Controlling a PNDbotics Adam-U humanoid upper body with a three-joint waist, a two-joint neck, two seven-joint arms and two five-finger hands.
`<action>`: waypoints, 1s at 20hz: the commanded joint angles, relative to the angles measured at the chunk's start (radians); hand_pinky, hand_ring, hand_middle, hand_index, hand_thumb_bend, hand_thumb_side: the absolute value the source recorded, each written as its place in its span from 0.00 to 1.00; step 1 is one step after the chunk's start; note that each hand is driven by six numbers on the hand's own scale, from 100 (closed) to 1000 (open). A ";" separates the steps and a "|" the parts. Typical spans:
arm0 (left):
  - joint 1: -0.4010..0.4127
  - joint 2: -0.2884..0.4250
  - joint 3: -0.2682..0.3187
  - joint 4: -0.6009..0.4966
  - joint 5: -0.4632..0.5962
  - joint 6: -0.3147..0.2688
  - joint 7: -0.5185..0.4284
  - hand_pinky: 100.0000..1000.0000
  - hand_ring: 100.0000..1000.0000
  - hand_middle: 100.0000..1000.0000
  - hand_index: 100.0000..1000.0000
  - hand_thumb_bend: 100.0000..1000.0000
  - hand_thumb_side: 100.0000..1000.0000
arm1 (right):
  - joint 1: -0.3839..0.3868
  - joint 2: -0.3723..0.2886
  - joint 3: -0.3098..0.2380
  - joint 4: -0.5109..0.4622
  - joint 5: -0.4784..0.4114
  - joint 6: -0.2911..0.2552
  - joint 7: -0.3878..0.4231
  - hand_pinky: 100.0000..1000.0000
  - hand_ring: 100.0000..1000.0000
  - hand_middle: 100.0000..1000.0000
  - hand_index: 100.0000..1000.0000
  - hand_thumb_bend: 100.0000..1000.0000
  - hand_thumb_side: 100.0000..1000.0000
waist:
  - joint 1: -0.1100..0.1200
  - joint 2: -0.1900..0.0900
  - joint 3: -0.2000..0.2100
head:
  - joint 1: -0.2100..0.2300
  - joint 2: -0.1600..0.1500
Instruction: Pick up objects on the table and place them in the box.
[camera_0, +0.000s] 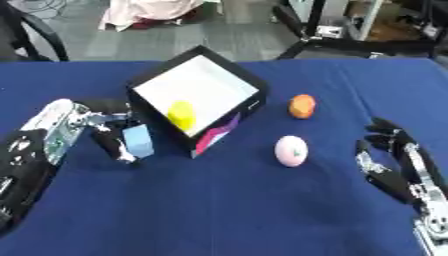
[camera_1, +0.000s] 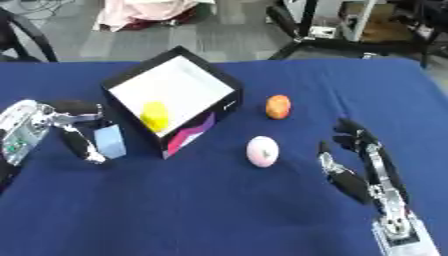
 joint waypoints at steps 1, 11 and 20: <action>-0.025 0.045 0.015 -0.061 0.027 -0.001 0.017 0.51 0.42 0.40 0.58 0.45 0.37 | -0.009 -0.008 -0.006 -0.009 -0.003 -0.001 0.000 0.80 0.75 0.75 0.89 0.07 0.30 | -0.005 -0.021 0.002 | -0.001 -0.001; -0.135 0.117 0.096 -0.241 0.133 0.101 0.081 0.54 0.44 0.40 0.57 0.45 0.38 | -0.005 -0.012 -0.004 -0.008 -0.003 -0.001 0.001 0.80 0.75 0.75 0.89 0.06 0.30 | -0.003 -0.027 0.008 | -0.003 -0.001; -0.203 -0.053 0.144 0.037 -0.036 0.148 0.359 0.56 0.47 0.42 0.61 0.44 0.38 | -0.012 -0.005 0.007 -0.006 -0.009 -0.003 0.012 0.80 0.75 0.75 0.89 0.06 0.30 | -0.010 -0.026 -0.010 | 0.010 -0.001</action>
